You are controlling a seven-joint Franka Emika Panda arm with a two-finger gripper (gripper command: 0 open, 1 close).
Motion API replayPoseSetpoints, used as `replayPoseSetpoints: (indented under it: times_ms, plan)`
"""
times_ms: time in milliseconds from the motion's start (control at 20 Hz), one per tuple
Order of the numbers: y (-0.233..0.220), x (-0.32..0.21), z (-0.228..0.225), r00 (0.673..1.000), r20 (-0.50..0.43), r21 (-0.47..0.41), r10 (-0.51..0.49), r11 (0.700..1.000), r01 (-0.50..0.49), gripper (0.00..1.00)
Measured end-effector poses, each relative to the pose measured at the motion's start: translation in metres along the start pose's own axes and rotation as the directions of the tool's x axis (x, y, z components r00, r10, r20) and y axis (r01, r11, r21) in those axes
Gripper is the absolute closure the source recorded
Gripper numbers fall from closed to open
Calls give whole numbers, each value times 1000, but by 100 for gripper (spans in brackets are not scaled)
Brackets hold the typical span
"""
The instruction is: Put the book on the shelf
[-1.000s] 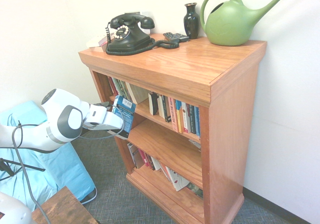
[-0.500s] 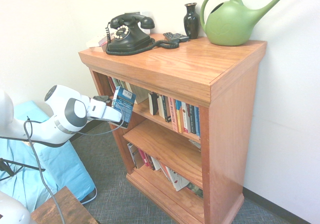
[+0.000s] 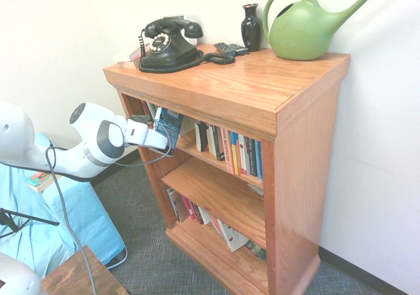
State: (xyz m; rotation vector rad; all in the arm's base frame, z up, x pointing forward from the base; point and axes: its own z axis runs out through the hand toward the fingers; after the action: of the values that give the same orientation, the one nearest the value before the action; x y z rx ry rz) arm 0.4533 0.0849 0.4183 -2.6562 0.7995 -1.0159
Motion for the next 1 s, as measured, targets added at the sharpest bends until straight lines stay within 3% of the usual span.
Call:
replayPoseSetpoints:
  times_ms: [250, 700, 1000]
  plan:
    - [1, -9, 15, 998, -37, -4, -48, 999, 48, 100]
    - [-17, -7, 57, 1000, -26, -9, -18, 1000, 18, 100]
    - [-37, -5, 59, 999, -34, 16, -26, 1000, 26, 100]
